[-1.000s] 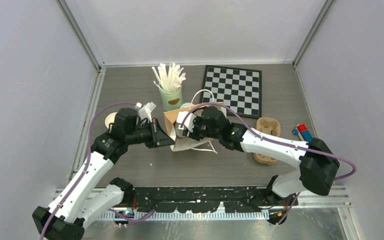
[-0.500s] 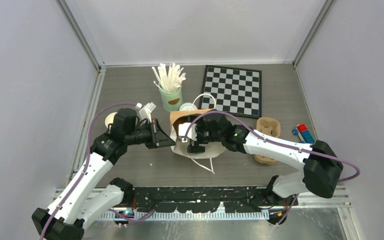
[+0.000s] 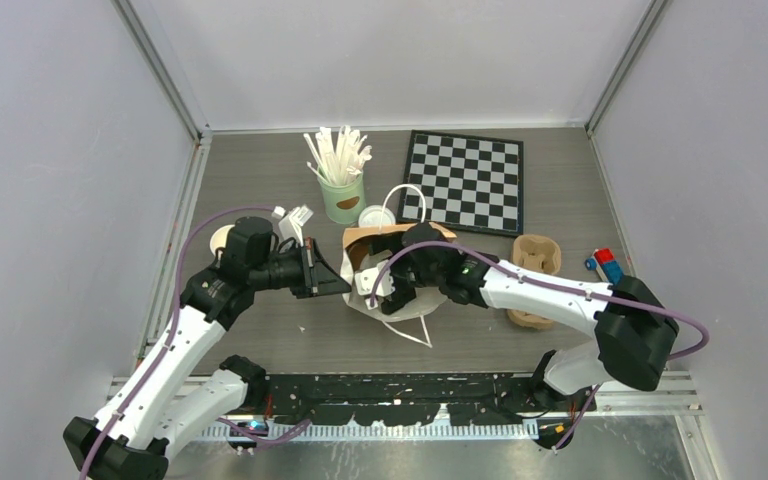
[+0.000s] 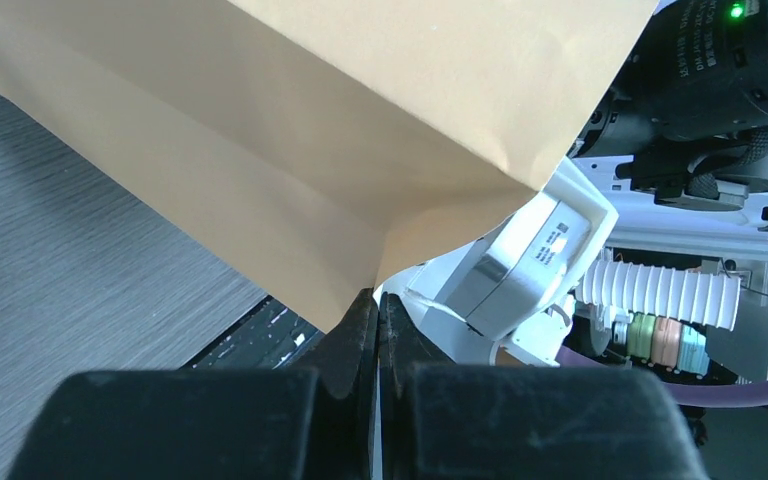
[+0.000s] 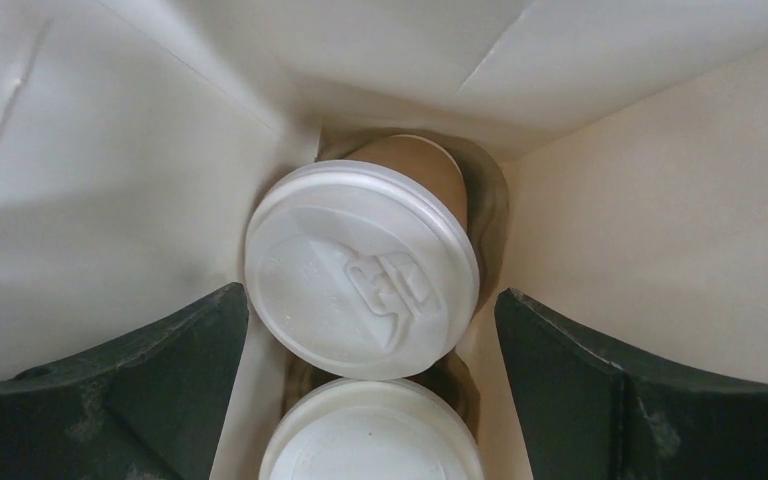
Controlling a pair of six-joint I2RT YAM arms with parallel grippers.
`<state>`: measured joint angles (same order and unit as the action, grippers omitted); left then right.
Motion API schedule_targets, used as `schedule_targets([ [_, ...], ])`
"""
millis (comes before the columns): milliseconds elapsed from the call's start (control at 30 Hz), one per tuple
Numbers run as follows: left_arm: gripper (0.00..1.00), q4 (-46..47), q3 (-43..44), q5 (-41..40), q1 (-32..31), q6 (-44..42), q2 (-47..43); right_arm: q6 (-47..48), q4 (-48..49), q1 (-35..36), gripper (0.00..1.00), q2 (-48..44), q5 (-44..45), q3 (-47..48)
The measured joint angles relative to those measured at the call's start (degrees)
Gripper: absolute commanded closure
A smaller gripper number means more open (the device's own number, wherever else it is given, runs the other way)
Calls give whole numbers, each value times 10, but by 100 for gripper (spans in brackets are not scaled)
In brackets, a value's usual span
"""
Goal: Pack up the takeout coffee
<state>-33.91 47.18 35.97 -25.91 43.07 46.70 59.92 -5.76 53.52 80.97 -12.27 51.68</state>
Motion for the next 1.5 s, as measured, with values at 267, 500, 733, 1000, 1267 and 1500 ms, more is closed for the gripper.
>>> schedule_targets([
  [267,100,-1,0,3,0,0,0,49,40,0,7,22,2,-9],
  [500,100,-2,0,3,0,0,0,58,53,0,18,29,-1,-12],
  [733,100,-3,0,3,0,0,-2,46,71,0,26,21,-1,-26],
  [1000,100,-28,0,3,0,-26,-8,14,74,0,27,0,2,-33],
  [1267,100,-59,0,3,0,-66,-8,-20,32,0,32,-18,2,-25],
  [1500,100,-63,0,2,0,-74,-8,-42,5,0,53,-27,2,-15],
])
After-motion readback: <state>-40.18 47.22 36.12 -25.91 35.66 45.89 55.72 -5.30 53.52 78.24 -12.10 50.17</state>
